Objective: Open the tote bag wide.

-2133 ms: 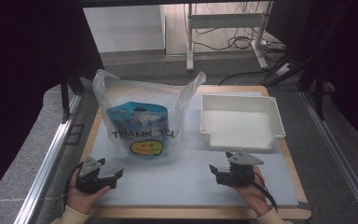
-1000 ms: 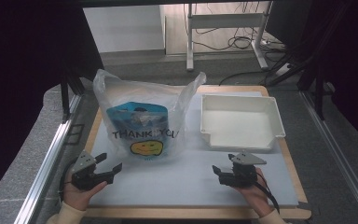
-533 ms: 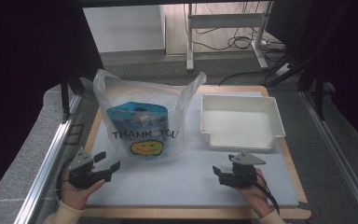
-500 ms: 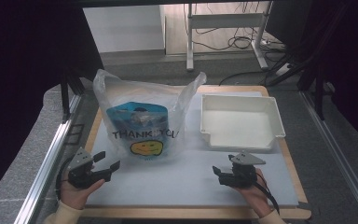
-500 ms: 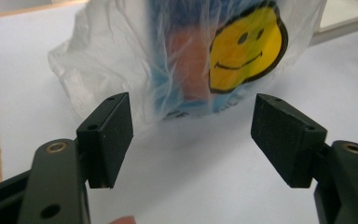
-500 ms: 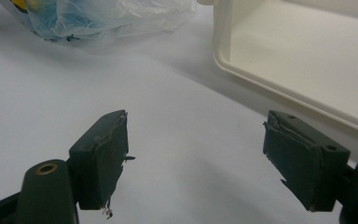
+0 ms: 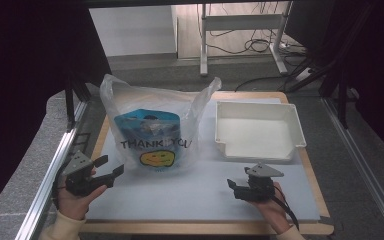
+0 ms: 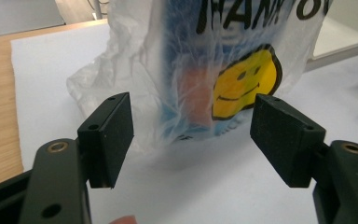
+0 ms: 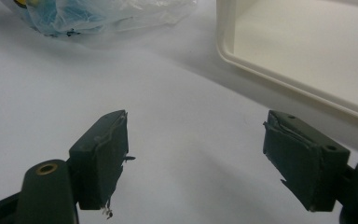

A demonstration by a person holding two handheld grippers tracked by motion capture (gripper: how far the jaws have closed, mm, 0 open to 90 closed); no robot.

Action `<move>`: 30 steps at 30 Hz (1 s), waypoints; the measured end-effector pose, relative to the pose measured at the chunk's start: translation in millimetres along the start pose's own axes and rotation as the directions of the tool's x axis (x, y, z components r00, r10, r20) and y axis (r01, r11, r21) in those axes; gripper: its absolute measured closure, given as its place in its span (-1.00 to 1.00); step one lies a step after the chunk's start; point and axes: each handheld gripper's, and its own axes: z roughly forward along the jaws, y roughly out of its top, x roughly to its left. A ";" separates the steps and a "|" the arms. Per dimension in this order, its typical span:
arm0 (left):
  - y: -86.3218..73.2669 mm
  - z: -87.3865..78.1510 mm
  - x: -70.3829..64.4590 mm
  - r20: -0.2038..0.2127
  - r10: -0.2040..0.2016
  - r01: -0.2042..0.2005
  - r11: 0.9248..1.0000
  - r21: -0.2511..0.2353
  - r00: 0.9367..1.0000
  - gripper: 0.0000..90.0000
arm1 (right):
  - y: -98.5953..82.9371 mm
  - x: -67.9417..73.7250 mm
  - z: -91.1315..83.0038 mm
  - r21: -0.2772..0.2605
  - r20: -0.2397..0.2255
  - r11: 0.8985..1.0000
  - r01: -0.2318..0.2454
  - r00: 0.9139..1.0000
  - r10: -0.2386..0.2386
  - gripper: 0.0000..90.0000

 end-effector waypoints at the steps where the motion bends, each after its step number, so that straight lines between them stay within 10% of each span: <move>1: 1.2 -0.5 0.5 -0.002 -0.001 0.001 1.000 -0.002 1.000 -0.33 | 0.0 -0.1 0.0 0.001 0.000 1.000 0.000 1.000 0.000 -0.51; 30: 71.7 -19.9 10.4 -0.024 -0.009 0.007 0.997 -0.082 1.000 -0.28 | -2.2 -4.0 1.3 0.025 0.021 0.999 -0.026 0.999 0.025 -0.51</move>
